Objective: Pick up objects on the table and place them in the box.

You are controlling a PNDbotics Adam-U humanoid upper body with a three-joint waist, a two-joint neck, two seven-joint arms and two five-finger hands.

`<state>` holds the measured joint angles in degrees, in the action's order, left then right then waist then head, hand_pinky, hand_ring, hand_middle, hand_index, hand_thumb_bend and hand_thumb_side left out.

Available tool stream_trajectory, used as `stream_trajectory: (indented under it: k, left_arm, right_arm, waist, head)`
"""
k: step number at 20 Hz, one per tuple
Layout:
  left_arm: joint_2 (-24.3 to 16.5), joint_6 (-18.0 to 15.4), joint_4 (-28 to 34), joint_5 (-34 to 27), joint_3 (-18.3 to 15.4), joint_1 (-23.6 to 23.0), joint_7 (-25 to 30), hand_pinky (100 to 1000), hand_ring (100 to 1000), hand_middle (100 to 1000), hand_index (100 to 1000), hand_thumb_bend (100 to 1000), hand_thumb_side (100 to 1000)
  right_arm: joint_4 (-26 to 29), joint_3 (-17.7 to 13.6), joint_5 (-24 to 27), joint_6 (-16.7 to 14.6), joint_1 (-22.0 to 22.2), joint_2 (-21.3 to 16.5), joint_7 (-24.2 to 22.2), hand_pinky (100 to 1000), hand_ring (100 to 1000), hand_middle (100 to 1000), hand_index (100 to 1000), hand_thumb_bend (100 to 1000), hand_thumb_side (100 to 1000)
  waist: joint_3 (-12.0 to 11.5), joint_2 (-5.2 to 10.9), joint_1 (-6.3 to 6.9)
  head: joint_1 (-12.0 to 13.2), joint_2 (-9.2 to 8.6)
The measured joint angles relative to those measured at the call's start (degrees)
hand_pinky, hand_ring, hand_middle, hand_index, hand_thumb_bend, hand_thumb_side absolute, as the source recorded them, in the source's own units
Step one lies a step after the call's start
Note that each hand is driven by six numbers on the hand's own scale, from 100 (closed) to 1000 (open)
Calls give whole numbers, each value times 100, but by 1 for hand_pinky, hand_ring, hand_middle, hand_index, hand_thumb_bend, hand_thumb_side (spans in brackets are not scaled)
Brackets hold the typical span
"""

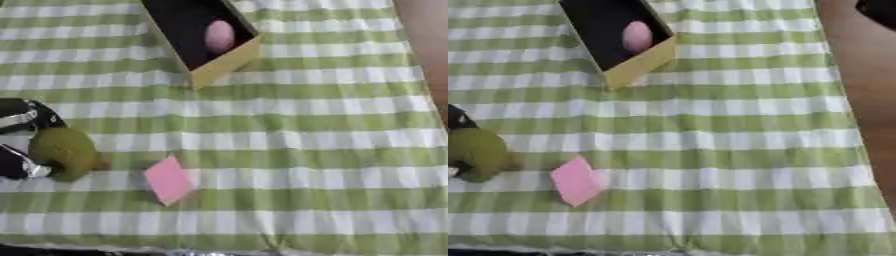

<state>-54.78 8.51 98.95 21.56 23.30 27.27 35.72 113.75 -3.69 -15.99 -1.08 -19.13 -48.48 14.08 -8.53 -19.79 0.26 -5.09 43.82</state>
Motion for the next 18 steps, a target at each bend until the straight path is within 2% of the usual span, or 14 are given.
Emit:
stream_trajectory:
  k: [5, 10, 13, 18]
  left_arm:
    - [-3, 77, 634, -1, -354, 57, -200, 709, 650, 591, 675, 100, 223]
    - [-6, 111, 1128, 318, -754, 608, -368, 717, 650, 589, 670, 100, 213]
    - [103, 108, 1067, 527, -818, 1168, -420, 719, 649, 589, 671, 100, 221]
    - [591, 48, 519, 913, -774, 2034, -477, 721, 648, 588, 670, 100, 225]
  right_arm:
    - [0, -17, 15, 18, 10, 0, 18, 891, 822, 745, 867, 100, 468]
    - [0, -21, 20, 25, 52, 0, 45, 891, 821, 745, 867, 100, 466]
    - [0, -32, 20, 29, 66, 0, 54, 891, 821, 745, 867, 100, 468]
    - [0, -44, 21, 34, 82, 0, 59, 891, 821, 744, 866, 100, 455]
  waist:
    - [-60, 0, 0]
    - [-101, 0, 0]
    - [-115, 0, 23]
    - [-88, 2, 33]
  head:
    - [-8, 0]
    - [-39, 0]
    - [-74, 0]
    - [-110, 1]
